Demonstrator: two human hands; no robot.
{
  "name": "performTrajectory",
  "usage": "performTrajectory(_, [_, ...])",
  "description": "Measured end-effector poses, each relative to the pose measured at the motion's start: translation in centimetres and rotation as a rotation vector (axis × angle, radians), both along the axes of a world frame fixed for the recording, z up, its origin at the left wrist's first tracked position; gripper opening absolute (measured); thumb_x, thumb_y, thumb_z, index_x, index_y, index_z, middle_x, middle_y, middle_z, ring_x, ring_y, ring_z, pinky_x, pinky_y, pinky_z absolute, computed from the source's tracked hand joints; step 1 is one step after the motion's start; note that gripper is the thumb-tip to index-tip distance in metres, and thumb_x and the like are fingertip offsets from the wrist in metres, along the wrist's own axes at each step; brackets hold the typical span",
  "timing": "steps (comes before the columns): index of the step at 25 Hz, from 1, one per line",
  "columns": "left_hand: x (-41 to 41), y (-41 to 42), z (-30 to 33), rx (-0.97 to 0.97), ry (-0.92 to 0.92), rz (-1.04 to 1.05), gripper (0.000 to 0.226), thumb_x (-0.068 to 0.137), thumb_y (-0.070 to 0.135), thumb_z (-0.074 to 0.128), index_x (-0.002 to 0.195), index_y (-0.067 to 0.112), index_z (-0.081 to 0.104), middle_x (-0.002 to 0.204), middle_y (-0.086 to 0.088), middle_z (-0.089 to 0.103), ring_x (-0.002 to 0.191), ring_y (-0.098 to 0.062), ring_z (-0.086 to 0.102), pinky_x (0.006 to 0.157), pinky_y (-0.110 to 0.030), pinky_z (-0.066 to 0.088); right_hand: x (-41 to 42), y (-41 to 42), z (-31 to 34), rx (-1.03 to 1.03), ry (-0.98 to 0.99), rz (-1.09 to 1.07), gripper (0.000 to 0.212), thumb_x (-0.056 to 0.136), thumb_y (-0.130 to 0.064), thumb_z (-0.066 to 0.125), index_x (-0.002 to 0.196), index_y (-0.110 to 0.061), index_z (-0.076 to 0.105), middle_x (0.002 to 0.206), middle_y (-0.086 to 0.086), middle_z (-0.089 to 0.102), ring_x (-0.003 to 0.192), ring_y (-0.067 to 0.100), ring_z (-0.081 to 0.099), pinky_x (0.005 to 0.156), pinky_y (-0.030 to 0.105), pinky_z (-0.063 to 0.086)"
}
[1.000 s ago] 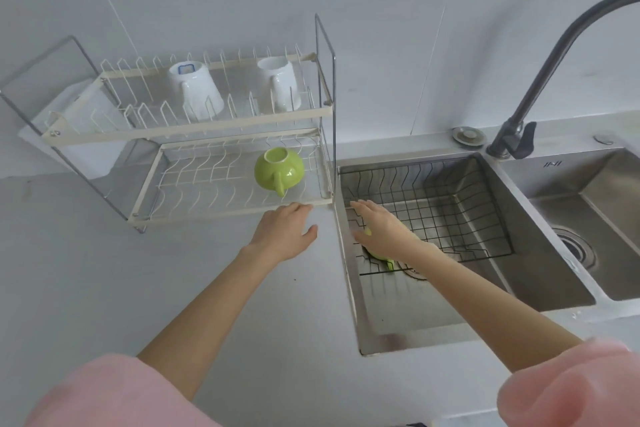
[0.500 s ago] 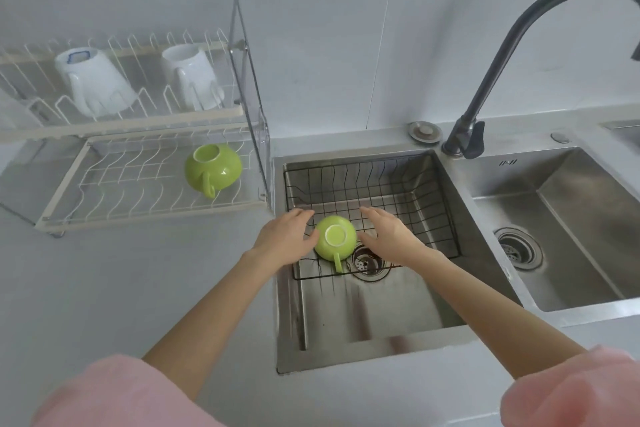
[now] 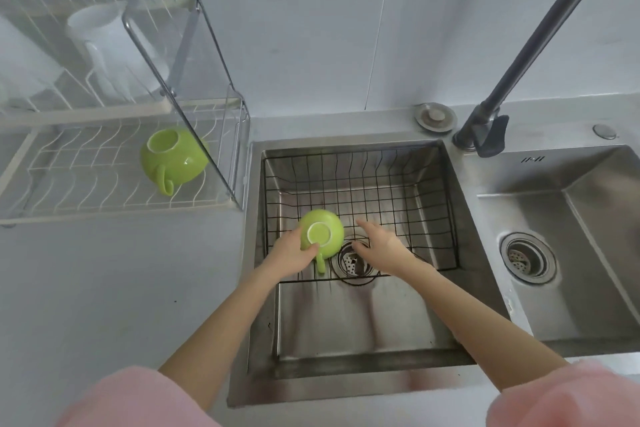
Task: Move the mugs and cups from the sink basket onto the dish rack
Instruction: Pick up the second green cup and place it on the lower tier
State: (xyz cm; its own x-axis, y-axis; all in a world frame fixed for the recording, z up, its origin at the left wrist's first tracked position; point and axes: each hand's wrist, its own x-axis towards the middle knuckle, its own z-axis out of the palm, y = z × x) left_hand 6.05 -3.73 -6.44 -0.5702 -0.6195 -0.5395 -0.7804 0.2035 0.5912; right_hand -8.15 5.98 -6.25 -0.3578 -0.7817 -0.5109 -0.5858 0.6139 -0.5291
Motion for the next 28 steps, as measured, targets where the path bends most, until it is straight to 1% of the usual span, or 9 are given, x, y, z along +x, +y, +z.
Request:
performTrajectory(3, [-1.3,-0.5,-1.9,0.159,0.052,0.232,0.043,0.089,0.023,0.052,0.129,0.008,0.044,0.137,-0.010,0.049,0.126,-0.025,0.044,0.098,-0.027,0.034,-0.6,-1.2,-1.9,0.026,-0.083,-0.067,0.054,0.094,-0.024,0.044,0.144,-0.010,0.027,0.149,0.013,0.037,0.135,0.029,0.036,0.107,0.031,0.033])
performTrajectory(6, [-2.3,-1.0,-3.8,0.208,0.068,0.350,0.039,0.088,0.019,0.053,0.126,0.008,0.046,0.133,-0.011,0.050,0.124,-0.025,0.045,0.091,-0.024,0.032,-0.9,-2.4,-3.9,0.073,-0.139,-0.137,0.051,0.094,-0.024,0.045,0.140,-0.008,0.032,0.140,0.016,0.047,0.128,0.030,0.046,0.101,0.033,0.039])
performTrajectory(8, [-2.9,-1.3,-5.0,0.217,0.062,0.384,0.040,0.088,0.018,0.054,0.125,0.008,0.045,0.132,-0.012,0.050,0.123,-0.026,0.045,0.095,-0.027,0.034,-1.0,-3.3,-5.2,0.108,-0.186,-0.183,0.049,0.092,-0.024,0.046,0.137,-0.008,0.036,0.133,0.018,0.054,0.122,0.031,0.051,0.099,0.035,0.042])
performTrajectory(10, [-3.3,-1.7,-6.1,0.218,0.047,0.412,0.039,0.087,0.019,0.055,0.123,0.008,0.045,0.131,-0.013,0.049,0.123,-0.026,0.044,0.100,-0.032,0.036,-1.1,-4.0,-6.4,0.128,-0.229,-0.222,0.048,0.091,-0.024,0.048,0.136,-0.009,0.038,0.131,0.018,0.055,0.121,0.030,0.052,0.099,0.036,0.043])
performTrajectory(13, [-3.6,-2.4,-7.7,0.229,0.028,0.460,0.037,0.085,0.019,0.056,0.119,0.008,0.047,0.127,-0.013,0.052,0.119,-0.028,0.047,0.100,-0.036,0.038,-1.1,-5.0,-7.8,0.136,-0.269,-0.265,0.049,0.089,-0.026,0.052,0.135,-0.011,0.040,0.131,0.014,0.056,0.120,0.029,0.052,0.097,0.033,0.043])
performTrajectory(15, [-3.9,-2.7,-8.4,0.251,0.017,0.509,0.039,0.086,0.020,0.057,0.119,0.006,0.045,0.125,-0.015,0.054,0.116,-0.028,0.050,0.097,-0.035,0.039,-1.1,-5.5,-8.3,0.142,-0.299,-0.300,0.055,0.089,-0.028,0.054,0.138,-0.011,0.037,0.136,0.010,0.052,0.125,0.027,0.049,0.099,0.031,0.040])
performTrajectory(18, [-4.2,-3.2,-9.1,0.292,0.018,0.598,0.042,0.087,0.021,0.055,0.123,0.003,0.043,0.125,-0.015,0.054,0.114,-0.028,0.051,0.090,-0.031,0.039,-1.1,-6.1,-9.0,0.156,-0.355,-0.344,0.064,0.087,-0.031,0.058,0.142,-0.012,0.031,0.139,0.009,0.050,0.127,0.027,0.046,0.103,0.033,0.038])
performTrajectory(23, [-4.3,-3.1,-9.4,0.307,0.028,0.662,0.047,0.087,0.021,0.056,0.128,0.005,0.039,0.128,-0.013,0.052,0.118,-0.028,0.049,0.099,-0.035,0.038,-1.0,-6.2,-9.6,0.147,-0.377,-0.387,0.067,0.084,-0.032,0.061,0.141,-0.015,0.031,0.136,0.009,0.052,0.125,0.027,0.049,0.106,0.037,0.041])
performTrajectory(28, [-4.3,-2.9,-9.2,0.332,0.028,0.659,0.049,0.087,0.023,0.056,0.129,0.006,0.038,0.131,-0.012,0.051,0.121,-0.029,0.048,0.103,-0.038,0.037,-1.1,-6.1,-9.2,0.120,-0.389,-0.439,0.067,0.080,-0.031,0.064,0.139,-0.018,0.036,0.133,0.007,0.055,0.122,0.025,0.052,0.103,0.041,0.045])
